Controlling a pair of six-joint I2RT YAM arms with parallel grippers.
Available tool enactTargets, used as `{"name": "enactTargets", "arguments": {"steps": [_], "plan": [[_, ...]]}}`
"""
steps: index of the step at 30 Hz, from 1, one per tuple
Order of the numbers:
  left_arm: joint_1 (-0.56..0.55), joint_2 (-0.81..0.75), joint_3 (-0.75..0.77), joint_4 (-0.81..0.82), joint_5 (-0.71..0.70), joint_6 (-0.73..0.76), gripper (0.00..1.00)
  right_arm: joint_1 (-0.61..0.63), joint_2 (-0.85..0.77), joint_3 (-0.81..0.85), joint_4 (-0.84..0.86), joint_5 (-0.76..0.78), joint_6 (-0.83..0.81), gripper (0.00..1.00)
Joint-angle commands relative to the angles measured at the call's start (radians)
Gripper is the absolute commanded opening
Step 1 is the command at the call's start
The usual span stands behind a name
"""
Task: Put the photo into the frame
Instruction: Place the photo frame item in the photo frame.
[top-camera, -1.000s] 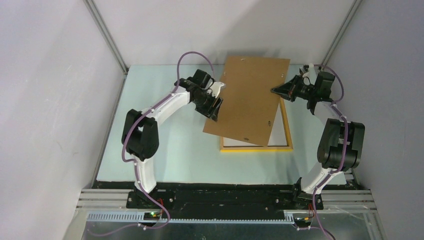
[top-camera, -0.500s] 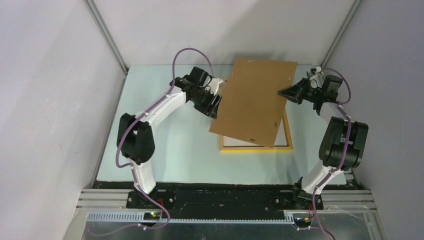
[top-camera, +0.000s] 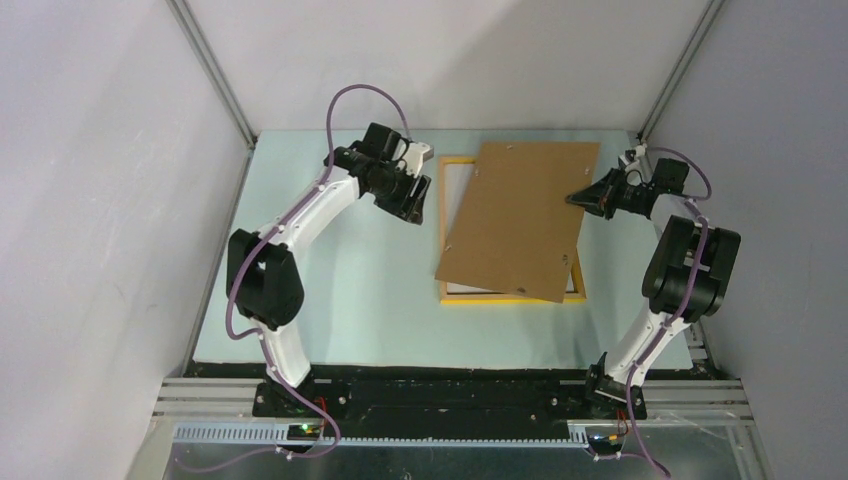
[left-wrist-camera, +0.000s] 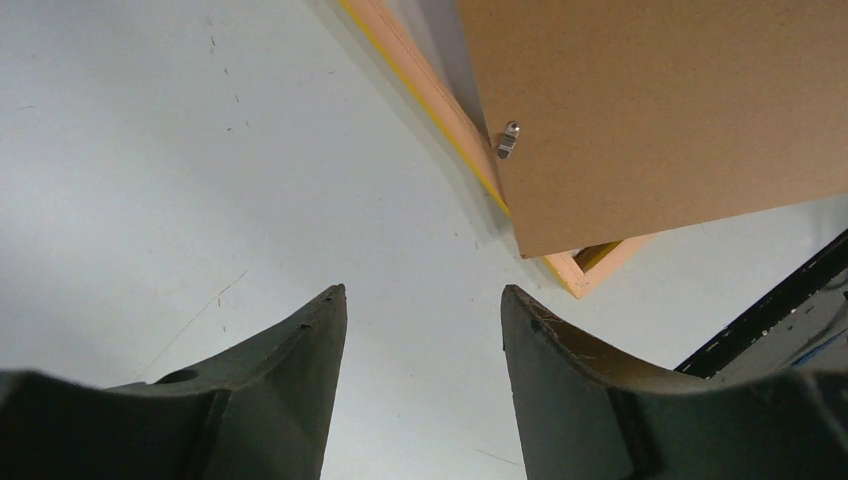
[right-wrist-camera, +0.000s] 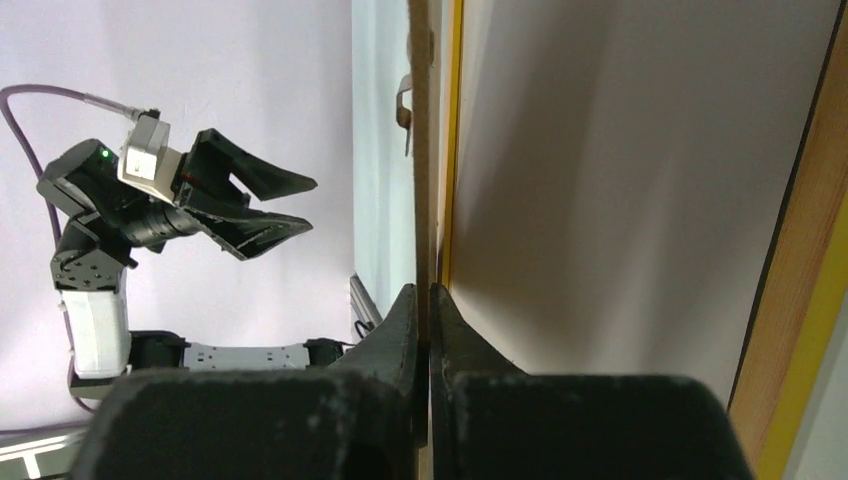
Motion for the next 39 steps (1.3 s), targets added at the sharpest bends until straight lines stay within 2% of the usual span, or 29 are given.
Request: {"name": "enactTargets", "arguments": {"steps": [1,7,11,23,39], "plan": [[0.002,-0.029,0.043,0.01,-0.021,0.018,0.63,-0.004,0.039,0.138,-0.243,-0.093,-0.185,0.0],[0.002,0.001,0.052,0.009,-0.027,0.013,0.63,-0.004,0.173,0.367,-0.676,-0.105,-0.454,0.0],[0.004,0.02,0.064,0.008,-0.032,0.009,0.62,-0.005,0.245,0.485,-0.787,-0.112,-0.535,0.0],[0.004,0.049,0.09,0.009,-0.049,-0.005,0.62,0.034,0.38,0.643,-0.883,-0.159,-0.561,0.0],[0.003,0.057,0.093,0.009,-0.06,-0.004,0.62,0.086,0.512,0.786,-0.917,-0.188,-0.565,0.0]]}}
